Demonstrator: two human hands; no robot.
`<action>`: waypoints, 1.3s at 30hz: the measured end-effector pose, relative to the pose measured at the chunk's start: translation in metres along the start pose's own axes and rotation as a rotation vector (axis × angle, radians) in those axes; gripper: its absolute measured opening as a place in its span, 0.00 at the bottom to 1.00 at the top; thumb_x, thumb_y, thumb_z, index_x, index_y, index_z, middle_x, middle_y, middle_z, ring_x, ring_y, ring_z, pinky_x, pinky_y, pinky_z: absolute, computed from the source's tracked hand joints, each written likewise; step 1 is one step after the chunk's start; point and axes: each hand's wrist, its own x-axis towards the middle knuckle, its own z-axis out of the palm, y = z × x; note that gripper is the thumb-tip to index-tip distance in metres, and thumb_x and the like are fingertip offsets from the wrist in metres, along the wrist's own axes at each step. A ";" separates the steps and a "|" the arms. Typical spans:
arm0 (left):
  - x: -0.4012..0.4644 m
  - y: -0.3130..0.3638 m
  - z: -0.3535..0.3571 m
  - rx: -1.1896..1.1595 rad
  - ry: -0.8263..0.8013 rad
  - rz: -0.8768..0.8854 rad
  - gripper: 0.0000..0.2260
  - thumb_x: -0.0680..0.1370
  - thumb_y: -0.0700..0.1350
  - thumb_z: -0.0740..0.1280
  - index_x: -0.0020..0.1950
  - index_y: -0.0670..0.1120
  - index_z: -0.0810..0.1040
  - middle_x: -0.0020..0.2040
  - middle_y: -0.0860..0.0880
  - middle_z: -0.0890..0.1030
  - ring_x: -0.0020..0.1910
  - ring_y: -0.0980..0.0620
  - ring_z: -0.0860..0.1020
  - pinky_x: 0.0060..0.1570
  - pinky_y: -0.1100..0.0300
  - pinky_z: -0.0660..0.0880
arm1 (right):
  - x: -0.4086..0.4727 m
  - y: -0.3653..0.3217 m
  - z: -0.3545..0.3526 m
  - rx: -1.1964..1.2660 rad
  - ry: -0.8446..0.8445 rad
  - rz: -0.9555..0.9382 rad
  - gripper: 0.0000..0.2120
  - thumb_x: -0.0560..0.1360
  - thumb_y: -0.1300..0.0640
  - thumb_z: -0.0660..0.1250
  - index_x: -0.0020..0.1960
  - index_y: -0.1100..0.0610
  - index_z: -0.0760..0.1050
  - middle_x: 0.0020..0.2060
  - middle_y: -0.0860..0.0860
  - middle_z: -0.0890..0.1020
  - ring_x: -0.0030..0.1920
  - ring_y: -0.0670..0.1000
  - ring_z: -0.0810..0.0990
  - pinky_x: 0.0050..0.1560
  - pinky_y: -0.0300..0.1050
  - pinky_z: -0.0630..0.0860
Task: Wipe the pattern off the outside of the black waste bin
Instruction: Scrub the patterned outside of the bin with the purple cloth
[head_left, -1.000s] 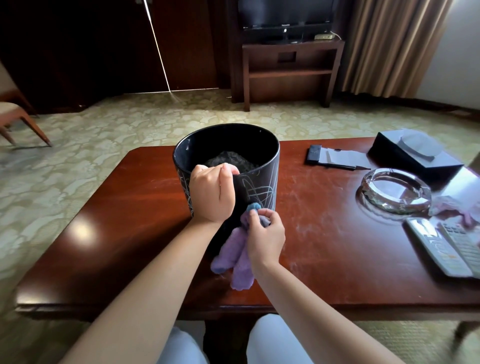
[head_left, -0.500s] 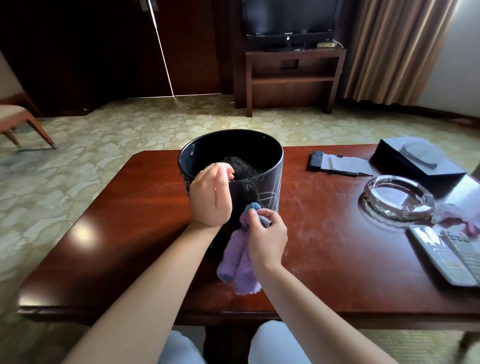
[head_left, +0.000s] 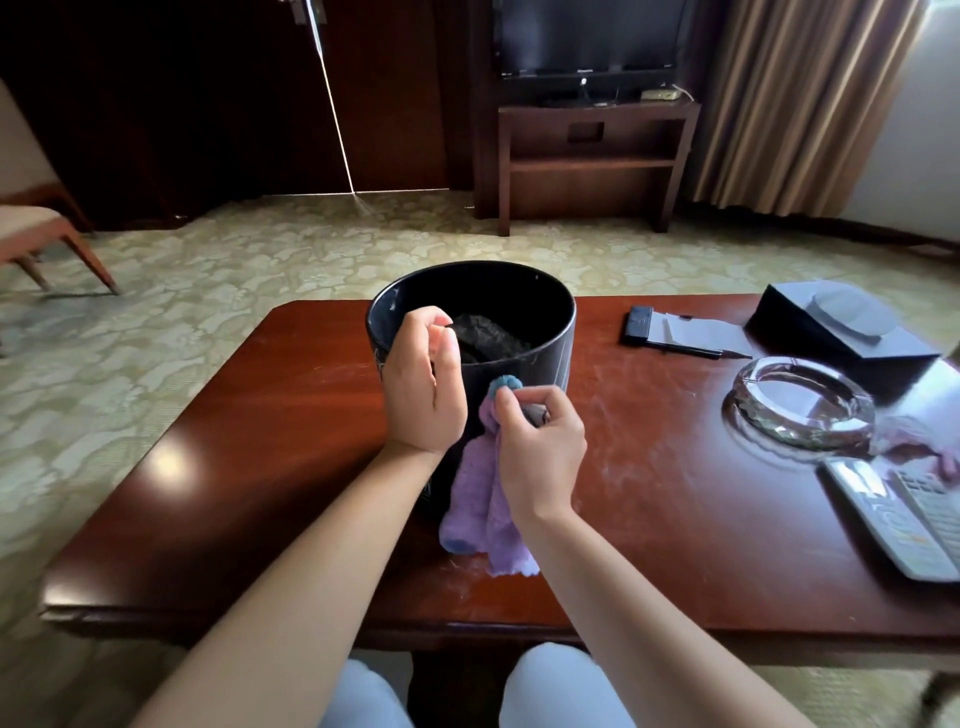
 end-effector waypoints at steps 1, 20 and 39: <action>0.000 0.000 0.000 -0.007 0.001 -0.003 0.15 0.78 0.47 0.52 0.49 0.38 0.72 0.37 0.51 0.73 0.35 0.52 0.73 0.39 0.56 0.70 | 0.002 -0.008 0.001 0.005 -0.001 -0.049 0.06 0.73 0.55 0.69 0.38 0.53 0.75 0.29 0.48 0.80 0.31 0.45 0.76 0.38 0.44 0.73; 0.005 -0.004 -0.005 -0.007 0.025 -0.013 0.11 0.77 0.45 0.53 0.46 0.39 0.71 0.37 0.46 0.72 0.36 0.51 0.70 0.41 0.65 0.66 | 0.004 -0.010 0.017 -0.582 0.062 -0.660 0.06 0.73 0.52 0.67 0.47 0.46 0.82 0.30 0.48 0.73 0.24 0.52 0.72 0.23 0.35 0.60; 0.008 -0.003 -0.007 0.062 0.015 0.071 0.11 0.78 0.44 0.53 0.44 0.39 0.71 0.39 0.48 0.70 0.38 0.54 0.67 0.44 0.70 0.64 | 0.014 -0.007 0.014 -0.647 0.061 -0.816 0.10 0.72 0.47 0.62 0.47 0.45 0.82 0.31 0.48 0.75 0.24 0.51 0.74 0.20 0.36 0.63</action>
